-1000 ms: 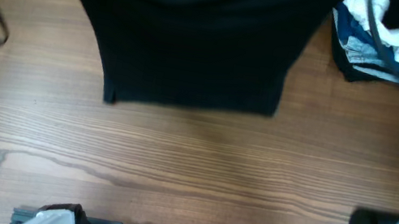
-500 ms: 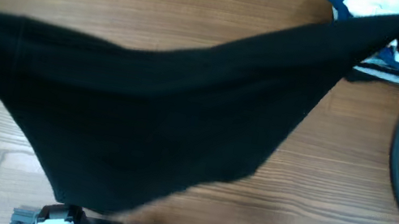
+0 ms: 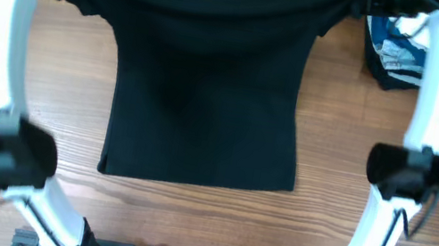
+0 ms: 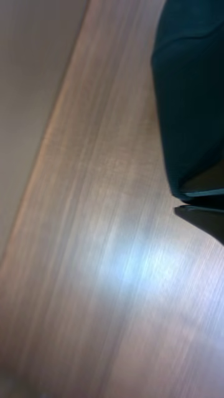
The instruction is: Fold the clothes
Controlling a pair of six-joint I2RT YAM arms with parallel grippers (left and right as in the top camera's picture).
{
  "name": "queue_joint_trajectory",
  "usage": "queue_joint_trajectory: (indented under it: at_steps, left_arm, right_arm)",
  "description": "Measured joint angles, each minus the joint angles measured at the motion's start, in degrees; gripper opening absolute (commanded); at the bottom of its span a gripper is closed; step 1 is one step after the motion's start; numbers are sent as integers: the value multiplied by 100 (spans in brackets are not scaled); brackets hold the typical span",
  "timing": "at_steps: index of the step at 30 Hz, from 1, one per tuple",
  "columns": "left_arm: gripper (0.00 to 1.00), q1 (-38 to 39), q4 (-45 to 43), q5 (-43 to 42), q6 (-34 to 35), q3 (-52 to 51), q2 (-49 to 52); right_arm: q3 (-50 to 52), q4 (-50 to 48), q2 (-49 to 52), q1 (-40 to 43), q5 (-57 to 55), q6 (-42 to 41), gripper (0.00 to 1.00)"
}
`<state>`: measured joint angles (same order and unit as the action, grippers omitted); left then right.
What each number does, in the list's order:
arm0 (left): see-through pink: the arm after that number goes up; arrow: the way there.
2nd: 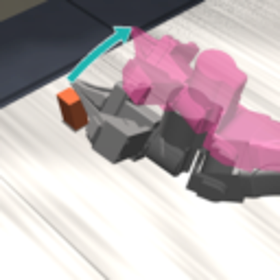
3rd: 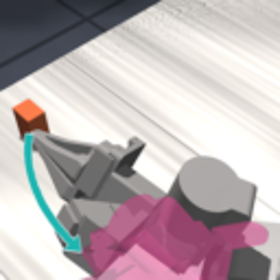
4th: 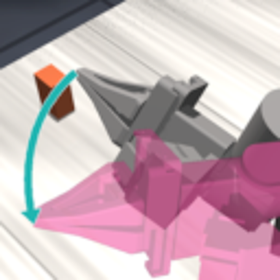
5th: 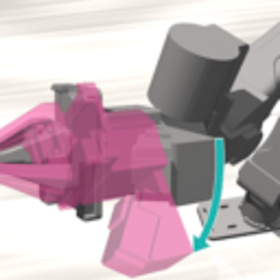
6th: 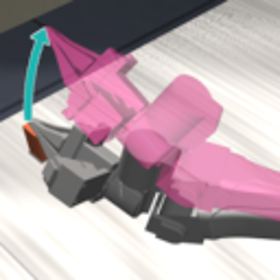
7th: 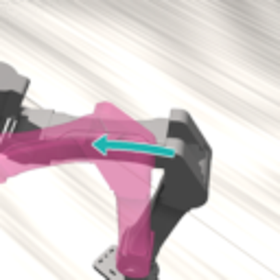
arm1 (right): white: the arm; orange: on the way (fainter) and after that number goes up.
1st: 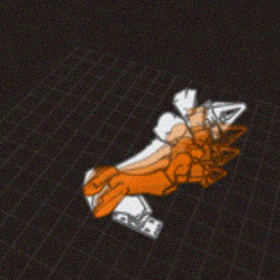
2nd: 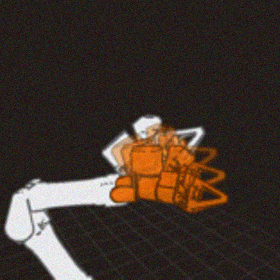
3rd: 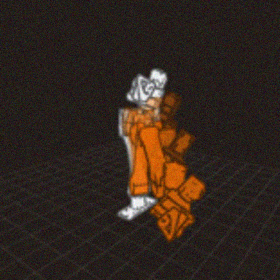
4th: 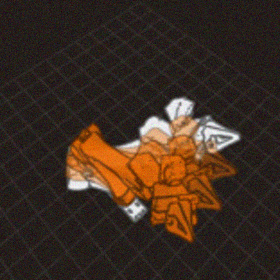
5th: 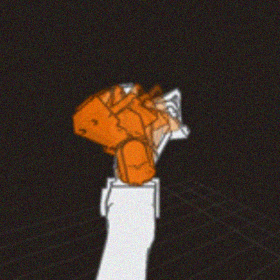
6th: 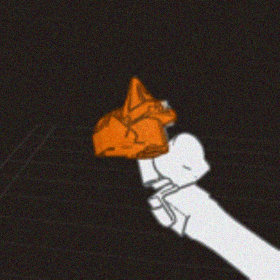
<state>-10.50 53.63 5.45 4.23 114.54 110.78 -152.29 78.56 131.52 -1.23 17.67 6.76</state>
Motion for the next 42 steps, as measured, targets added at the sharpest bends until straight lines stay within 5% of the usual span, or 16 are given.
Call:
queue_joint_trajectory:
  at_steps: [6,10,13,14,17,18,25,30,36,42]
  left_arm:
    - [4,39,-1812,-345,0,-20,1947]
    - [5,160,-2968,-409,-2,-26,2321]
    - [19,267,-3722,-450,0,-26,2380]
    - [34,308,-3991,-457,24,-26,2380]
    - [97,365,-4286,-452,31,-26,2380]
    - [100,365,-4271,-452,46,-26,2380]
    - [100,306,-2916,-450,125,-24,2275]
    - [100,304,-389,-481,599,-24,1294]
    - [100,566,2055,-643,1283,-348,595]
    - [100,894,1270,-756,2037,-2636,710]
  right_arm:
    - [4,-1886,1617,-79,28,-155,5]
    - [7,-2804,2238,-83,28,-354,8]
    - [7,-3375,2470,-83,22,-538,17]
    - [7,-3504,2496,-81,9,-588,26]
    - [7,-3692,2533,-83,-13,-682,88]
    - [7,-3703,2533,-81,-15,-697,99]
    - [11,-2203,2409,-81,-15,-920,100]
    - [44,-542,1185,-81,-33,-1134,100]
    - [7,-44,308,-81,-33,-1193,100]
    - [409,-363,365,-81,-33,-1196,100]
